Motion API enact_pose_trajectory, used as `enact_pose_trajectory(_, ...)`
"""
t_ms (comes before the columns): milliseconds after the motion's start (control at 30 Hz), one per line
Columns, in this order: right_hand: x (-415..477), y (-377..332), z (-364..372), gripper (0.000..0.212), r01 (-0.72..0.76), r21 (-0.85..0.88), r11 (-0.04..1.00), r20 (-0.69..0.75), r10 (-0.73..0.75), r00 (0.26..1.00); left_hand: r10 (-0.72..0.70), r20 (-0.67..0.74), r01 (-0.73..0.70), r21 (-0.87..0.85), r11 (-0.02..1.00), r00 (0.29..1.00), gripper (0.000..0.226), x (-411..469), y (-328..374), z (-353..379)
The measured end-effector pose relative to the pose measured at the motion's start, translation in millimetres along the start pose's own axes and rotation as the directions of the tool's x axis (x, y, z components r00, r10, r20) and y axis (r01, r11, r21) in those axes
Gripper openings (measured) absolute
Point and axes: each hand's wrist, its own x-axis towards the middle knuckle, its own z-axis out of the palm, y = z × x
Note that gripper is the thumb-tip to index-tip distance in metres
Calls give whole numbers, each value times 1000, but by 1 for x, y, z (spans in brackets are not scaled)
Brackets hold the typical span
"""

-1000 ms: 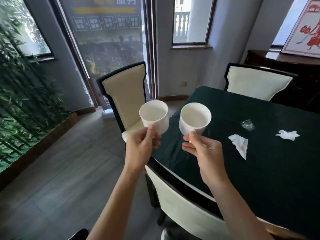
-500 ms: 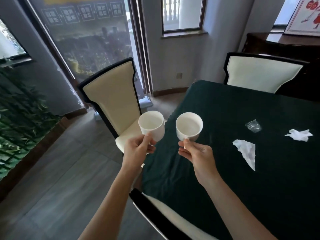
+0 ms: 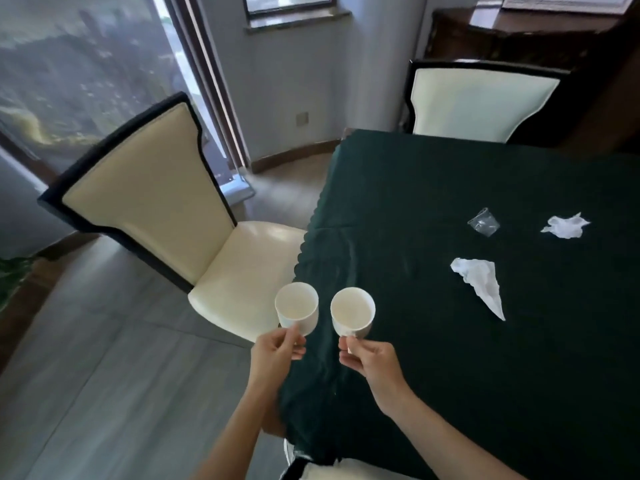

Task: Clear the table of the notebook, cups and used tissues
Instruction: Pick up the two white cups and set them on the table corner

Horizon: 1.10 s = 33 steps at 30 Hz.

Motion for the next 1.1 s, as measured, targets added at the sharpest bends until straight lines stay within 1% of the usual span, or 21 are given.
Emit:
enact_pose_trajectory(133, 14, 18, 12, 21, -39, 43, 998, -48, 41, 998, -16, 68, 10, 88, 996, 998, 32, 23, -17, 0)
enact_pose_trajectory(300, 21, 35, 20, 22, -64, 100, 993, -95, 73, 993, -27, 153, 8, 128, 992, 988, 33, 37, -38, 1)
enact_pose_trajectory(433, 21, 46, 17, 24, -84, 86, 993, -122, 94, 988, -22, 202, -11, 160, 987, 979, 32, 40, -49, 2)
enact_pose_trajectory(567, 20, 54, 15, 26, -86, 53, 995, -111, 91, 990, -37, 244, 0, 150, 989, 969, 30, 42, -52, 2)
enact_pose_trajectory(700, 18, 53, 14, 33, -79, 31, 996, -102, 82, 991, -70, 245, 43, 114, 993, 967, 33, 38, -56, 2)
enact_pose_trajectory(767, 18, 51, 13, 33, -79, 30, 996, -120, 82, 989, -81, 256, 58, 98, 994, 963, 34, 35, -57, 4)
enact_pose_trajectory(933, 15, 51, 16, 22, -69, 0, 998, -196, 67, 978, -104, 233, 88, 78, 993, 967, 32, 32, -57, 3)
enact_pose_trajectory(1100, 13, 51, 13, 22, -53, -74, 996, -219, 35, 975, -139, 206, 126, 73, 989, 969, 29, 29, -52, 5)
